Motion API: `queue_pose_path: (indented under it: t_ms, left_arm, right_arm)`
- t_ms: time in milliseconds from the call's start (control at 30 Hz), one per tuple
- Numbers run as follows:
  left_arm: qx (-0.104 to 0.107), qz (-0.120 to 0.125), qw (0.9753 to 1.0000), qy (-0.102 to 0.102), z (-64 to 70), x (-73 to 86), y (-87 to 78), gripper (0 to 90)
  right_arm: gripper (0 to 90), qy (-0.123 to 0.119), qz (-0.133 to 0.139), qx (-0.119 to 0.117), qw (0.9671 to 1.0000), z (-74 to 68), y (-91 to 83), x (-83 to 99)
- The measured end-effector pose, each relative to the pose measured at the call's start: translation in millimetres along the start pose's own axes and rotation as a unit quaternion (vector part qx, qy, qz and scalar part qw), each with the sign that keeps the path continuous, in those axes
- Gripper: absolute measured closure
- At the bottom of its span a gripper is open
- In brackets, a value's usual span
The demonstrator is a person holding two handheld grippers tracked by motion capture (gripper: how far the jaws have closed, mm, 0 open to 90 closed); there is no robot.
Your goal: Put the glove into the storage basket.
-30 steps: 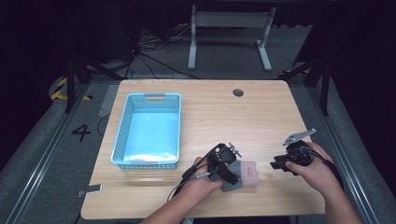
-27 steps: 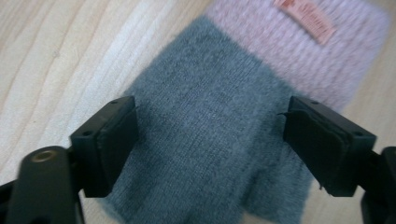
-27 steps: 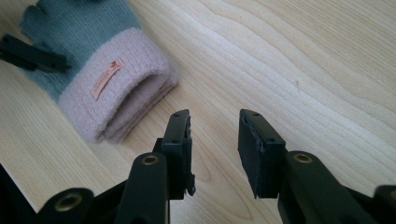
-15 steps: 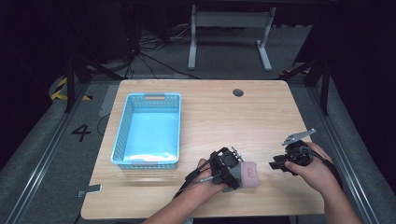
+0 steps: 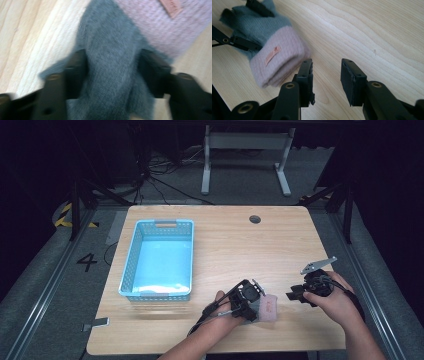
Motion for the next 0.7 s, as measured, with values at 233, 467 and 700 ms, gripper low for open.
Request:
queue_pose_path:
  t_ms: [233,467,700]
  left_arm:
    - [0.008,0.015,0.9998,0.011,-2.9,3.4,-2.7,63.7]
    - [0.032,0.025,0.9992,0.006,-10.6,5.9,-6.5,65.3]
    - [0.036,0.025,0.999,0.008,-13.8,5.8,-14.2,66.1]
  right_arm:
    - [62.8,-0.003,0.005,-0.003,1.0,1.1,-1.5,-4.2]
    - [62.8,-0.004,0.006,-0.004,1.0,2.5,-1.0,-6.2]
    - [62.8,0.0,0.01,-0.002,0.9999,4.0,-3.8,-4.7]
Point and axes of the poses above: each handheld gripper's, and its own axes: y roughly forward along the jaws, x roughly out of its underside, z roughly to its right, the point moved 1 cm from there along y, roughly forward along the jaws, and after that the axes turned 12 degrees about y, right-handed, at the moved point
